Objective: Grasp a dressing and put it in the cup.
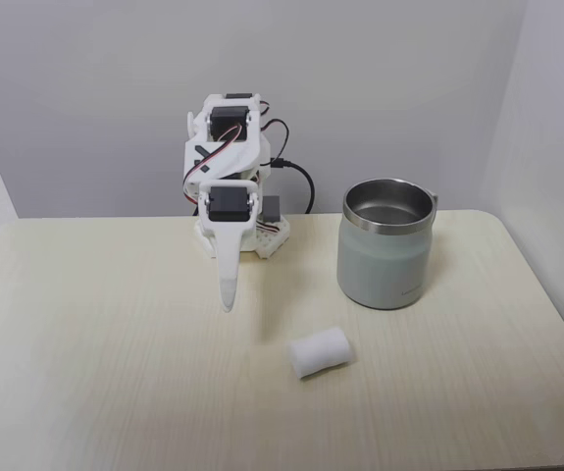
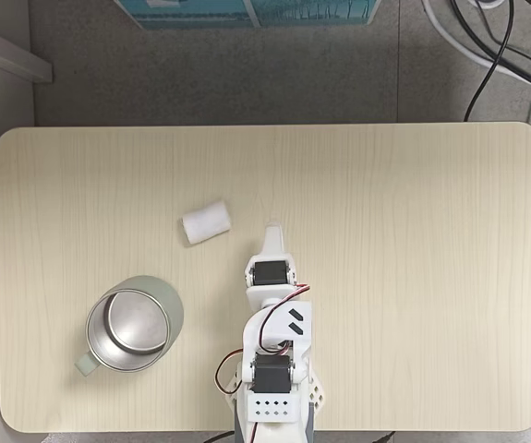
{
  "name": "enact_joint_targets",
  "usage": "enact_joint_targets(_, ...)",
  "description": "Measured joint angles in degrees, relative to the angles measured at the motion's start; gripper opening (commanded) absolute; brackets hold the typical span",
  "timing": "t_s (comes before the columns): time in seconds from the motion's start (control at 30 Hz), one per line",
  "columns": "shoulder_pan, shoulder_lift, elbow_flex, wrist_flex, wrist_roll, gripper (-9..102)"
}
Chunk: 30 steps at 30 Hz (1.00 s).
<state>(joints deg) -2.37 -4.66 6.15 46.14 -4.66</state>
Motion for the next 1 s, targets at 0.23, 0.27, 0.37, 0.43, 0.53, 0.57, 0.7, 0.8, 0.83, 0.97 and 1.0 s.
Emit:
enact_joint_targets(0.23,0.0,0.0,0.0,0.0,0.0,0)
enact_joint_targets(0.27,0.0,0.0,0.0,0.0,0.0,0)
enact_joint_targets(0.37,0.0,0.0,0.0,0.0,0.0,0)
enact_joint_targets(0.43,0.0,0.0,0.0,0.0,0.0,0)
enact_joint_targets(0.53,0.0,0.0,0.0,0.0,0.0,0)
enact_joint_targets(0.57,0.0,0.0,0.0,0.0,0.0,0)
enact_joint_targets(0.7,0.0,0.0,0.0,1.1,-1.0,0)
enact_joint_targets(0.8,-2.2,0.0,0.4,4.0,-2.3,0)
enact_joint_targets(0.83,-2.2,0.0,1.6,5.4,-2.7,0)
enact_joint_targets(0.97,-4.2,3.1,9.7,10.9,-5.9,0)
enact_joint_targets(1.0,-3.9,6.0,12.3,12.0,-6.4,0)
